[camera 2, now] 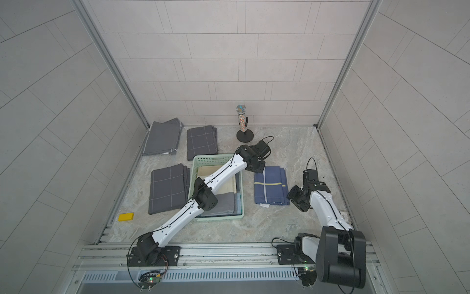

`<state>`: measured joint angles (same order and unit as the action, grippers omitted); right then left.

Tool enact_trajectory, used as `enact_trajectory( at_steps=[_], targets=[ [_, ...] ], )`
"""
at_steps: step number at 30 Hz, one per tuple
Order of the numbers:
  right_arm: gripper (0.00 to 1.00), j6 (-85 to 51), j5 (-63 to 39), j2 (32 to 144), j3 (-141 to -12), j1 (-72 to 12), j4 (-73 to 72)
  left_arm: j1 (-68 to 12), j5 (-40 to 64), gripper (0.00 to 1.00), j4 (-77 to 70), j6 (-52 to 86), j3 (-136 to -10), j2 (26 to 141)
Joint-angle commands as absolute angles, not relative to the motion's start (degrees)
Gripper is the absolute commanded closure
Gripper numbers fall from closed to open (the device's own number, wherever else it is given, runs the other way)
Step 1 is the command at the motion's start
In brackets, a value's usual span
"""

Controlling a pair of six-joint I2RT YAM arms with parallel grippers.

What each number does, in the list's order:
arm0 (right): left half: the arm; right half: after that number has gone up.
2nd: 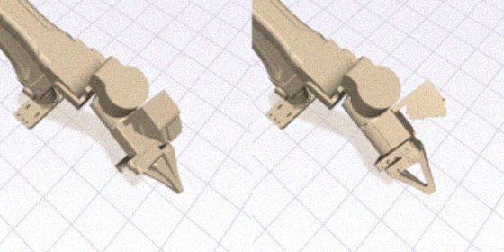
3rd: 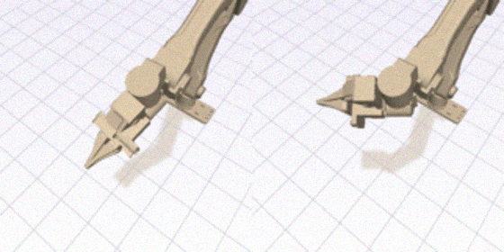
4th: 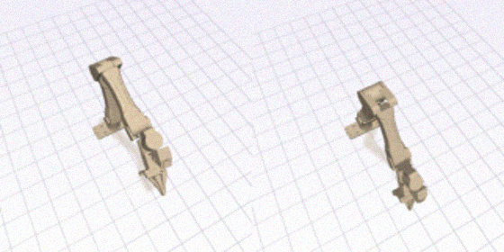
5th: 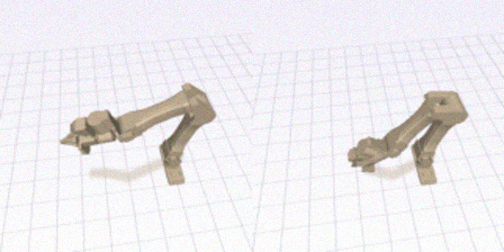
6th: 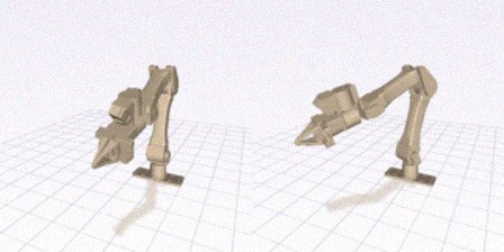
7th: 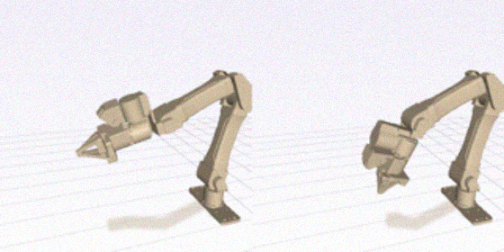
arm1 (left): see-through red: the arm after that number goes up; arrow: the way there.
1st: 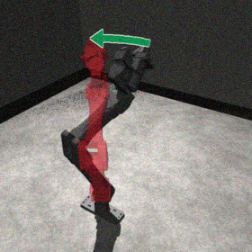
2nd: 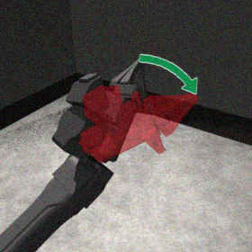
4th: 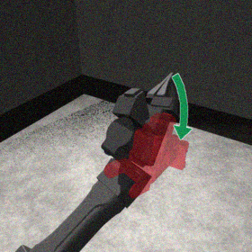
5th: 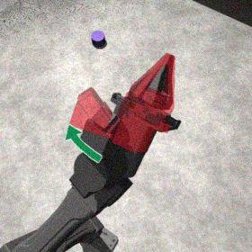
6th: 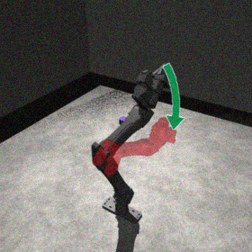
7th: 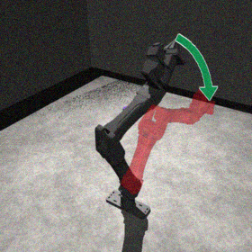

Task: Put the folded pillowcase in the basket
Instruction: Pick up the pillowcase at the center of the board.

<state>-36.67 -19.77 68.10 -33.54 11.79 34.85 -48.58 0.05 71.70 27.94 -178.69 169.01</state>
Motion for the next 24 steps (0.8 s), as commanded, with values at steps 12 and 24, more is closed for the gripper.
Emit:
enact_trajectory(
  at_steps=[12, 24],
  targets=[
    [0.37, -36.8, -26.5, 64.3, -28.6, 11.9, 24.8, -48.5, 3.0, 1.0, 72.2, 26.5, -181.3, 168.3],
    [0.41, -32.3, -28.2, 75.5, -30.6, 8.2, 28.6, -48.5, 3.2, 1.0, 71.2, 27.8, -181.3, 167.9]
  ],
)
